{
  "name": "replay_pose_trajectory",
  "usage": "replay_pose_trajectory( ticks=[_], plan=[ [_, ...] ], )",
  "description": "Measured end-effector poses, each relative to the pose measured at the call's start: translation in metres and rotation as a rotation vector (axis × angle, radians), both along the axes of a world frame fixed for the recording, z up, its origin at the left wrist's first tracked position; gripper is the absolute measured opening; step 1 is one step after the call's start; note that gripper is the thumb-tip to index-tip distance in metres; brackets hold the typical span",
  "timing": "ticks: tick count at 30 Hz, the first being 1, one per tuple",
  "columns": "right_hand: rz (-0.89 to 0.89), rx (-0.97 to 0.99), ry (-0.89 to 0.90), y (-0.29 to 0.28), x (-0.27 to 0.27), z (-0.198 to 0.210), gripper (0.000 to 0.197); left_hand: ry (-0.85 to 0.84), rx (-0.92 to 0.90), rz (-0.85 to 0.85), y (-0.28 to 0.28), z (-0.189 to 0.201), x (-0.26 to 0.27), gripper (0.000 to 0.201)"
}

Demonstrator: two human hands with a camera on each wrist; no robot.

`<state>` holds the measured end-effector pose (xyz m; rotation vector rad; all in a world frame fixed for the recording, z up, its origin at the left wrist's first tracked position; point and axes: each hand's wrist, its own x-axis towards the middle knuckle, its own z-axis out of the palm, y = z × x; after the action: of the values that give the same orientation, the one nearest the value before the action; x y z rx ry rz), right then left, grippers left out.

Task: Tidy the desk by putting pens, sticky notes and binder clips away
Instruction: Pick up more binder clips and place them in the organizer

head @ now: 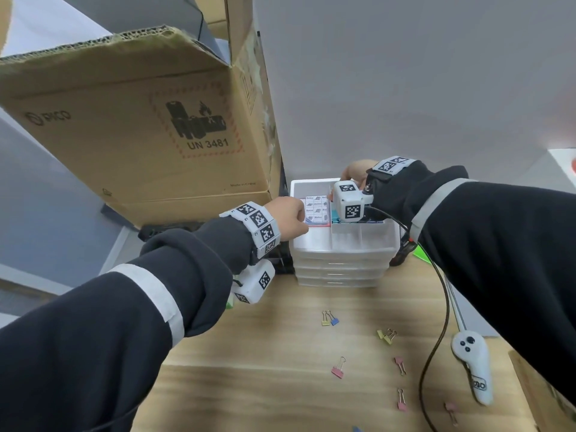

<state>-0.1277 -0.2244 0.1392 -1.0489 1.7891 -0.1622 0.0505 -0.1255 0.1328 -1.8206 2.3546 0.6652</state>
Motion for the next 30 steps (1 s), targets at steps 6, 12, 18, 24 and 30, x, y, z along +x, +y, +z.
replay_pose_trajectory(
  ticks=[6, 12, 18, 24, 30],
  plan=[
    [-0.114, -0.042, -0.395, 0.016, -0.024, -0.012, 0.021, -0.048, -0.035, -0.006, 0.003, 0.001, -0.005, 0.006],
    [-0.487, -0.072, -0.591, 0.041, -0.032, 0.005, 0.017, -0.104, -0.023, -0.004, 0.015, -0.002, -0.008, 0.011],
    [-0.569, -0.044, -0.799, 0.093, -0.067, 0.009, 0.021, -0.1, 0.003, 0.0, 0.038, -0.012, -0.016, 0.021],
    [-0.58, 0.018, -0.831, 0.143, -0.092, -0.023, 0.019, -0.197, 0.125, -0.059, 0.061, -0.036, -0.019, 0.017],
    [-0.423, 0.133, -0.51, 0.2, -0.111, -0.101, 0.022, -0.231, 0.247, -0.074, 0.1, -0.082, -0.026, 0.016]
  ],
)
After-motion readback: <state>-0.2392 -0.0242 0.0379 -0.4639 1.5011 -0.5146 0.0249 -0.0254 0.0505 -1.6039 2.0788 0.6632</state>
